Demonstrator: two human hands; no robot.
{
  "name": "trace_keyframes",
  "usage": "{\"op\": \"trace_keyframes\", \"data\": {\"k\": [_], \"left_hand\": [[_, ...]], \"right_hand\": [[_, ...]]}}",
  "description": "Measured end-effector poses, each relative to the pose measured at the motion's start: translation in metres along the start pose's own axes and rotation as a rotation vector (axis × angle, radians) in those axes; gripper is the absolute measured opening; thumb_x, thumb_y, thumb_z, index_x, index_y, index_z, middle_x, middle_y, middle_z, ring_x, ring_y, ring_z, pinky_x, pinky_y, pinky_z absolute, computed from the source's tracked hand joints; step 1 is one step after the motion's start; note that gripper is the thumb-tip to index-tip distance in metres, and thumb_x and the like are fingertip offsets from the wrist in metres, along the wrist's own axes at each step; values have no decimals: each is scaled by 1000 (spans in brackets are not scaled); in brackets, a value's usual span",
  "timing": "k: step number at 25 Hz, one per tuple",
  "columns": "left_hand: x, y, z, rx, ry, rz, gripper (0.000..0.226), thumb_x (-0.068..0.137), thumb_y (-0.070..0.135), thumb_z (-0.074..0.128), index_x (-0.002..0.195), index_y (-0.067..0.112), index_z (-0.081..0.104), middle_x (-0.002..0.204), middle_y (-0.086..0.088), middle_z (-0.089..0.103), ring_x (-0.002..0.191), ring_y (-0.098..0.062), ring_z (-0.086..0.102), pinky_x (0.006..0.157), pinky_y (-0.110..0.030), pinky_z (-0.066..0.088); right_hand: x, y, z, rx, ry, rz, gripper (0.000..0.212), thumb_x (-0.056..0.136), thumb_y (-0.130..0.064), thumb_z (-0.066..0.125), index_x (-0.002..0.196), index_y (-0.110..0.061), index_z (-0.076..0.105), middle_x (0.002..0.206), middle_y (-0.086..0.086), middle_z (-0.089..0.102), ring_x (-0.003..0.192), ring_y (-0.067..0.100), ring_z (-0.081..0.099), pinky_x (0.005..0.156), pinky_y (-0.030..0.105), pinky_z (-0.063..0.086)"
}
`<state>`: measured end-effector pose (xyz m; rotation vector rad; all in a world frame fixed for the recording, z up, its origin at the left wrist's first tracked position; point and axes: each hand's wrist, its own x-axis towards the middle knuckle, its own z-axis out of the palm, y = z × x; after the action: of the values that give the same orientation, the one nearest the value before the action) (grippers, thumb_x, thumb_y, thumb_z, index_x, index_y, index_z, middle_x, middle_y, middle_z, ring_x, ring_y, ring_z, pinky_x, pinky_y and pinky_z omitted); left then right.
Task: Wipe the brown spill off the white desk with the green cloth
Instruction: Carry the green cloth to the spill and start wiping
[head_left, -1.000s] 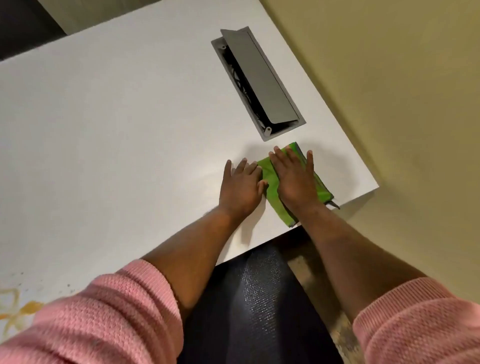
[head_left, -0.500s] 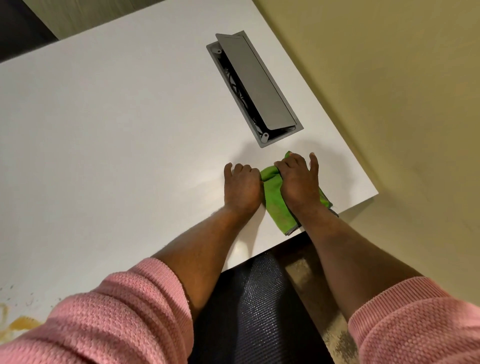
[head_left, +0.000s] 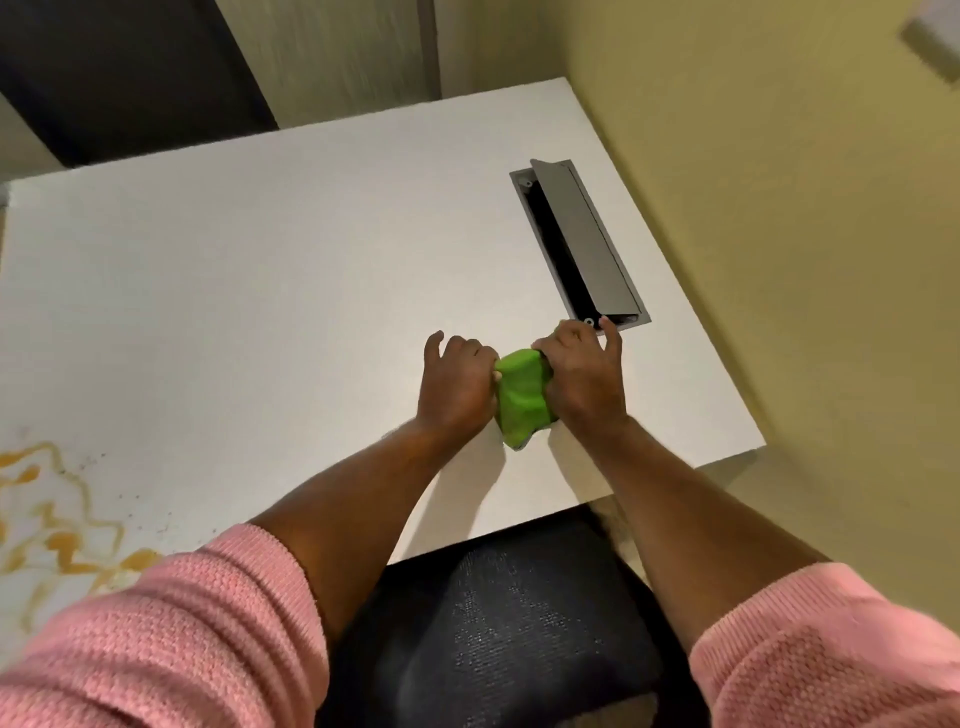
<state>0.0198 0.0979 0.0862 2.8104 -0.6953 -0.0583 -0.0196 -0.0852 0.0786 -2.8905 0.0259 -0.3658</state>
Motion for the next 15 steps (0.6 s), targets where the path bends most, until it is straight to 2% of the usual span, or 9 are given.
{"op": "trace_keyframes", "data": {"k": [4,7,11,15], "left_hand": [[-38,-48,-49,53,2,-46,21,93,22,53,105,17,70,103,-3,69,109,-29,59,118,-47,21],[-73,-88,-84,74,18,-78,22,93,23,54,108,18,70,107,-1,69,112,-27,58,119,-46,18],[-135,-154,-122,78,25,-138,25,98,23,49,113,21,69,113,1,68,119,-24,55,122,-45,14],[-198,-214,-146,73,37,-156,24,99,25,49,113,22,69,114,2,68,119,-23,54,122,-46,13]], "right_hand": [[8,-72,-17,7,-87,-68,37,74,-7,73,109,-16,76,103,2,74,125,30,59,120,52,18],[8,-134,-27,43,-129,-88,37,74,-18,65,109,-17,77,103,1,75,129,31,58,121,53,16],[-5,-227,-29,74,-199,-122,42,75,-6,68,115,-18,76,110,0,75,135,31,54,123,53,12],[-30,-309,-22,106,-187,-158,41,76,-3,68,113,-18,76,107,-1,75,133,31,55,122,50,10]]}}
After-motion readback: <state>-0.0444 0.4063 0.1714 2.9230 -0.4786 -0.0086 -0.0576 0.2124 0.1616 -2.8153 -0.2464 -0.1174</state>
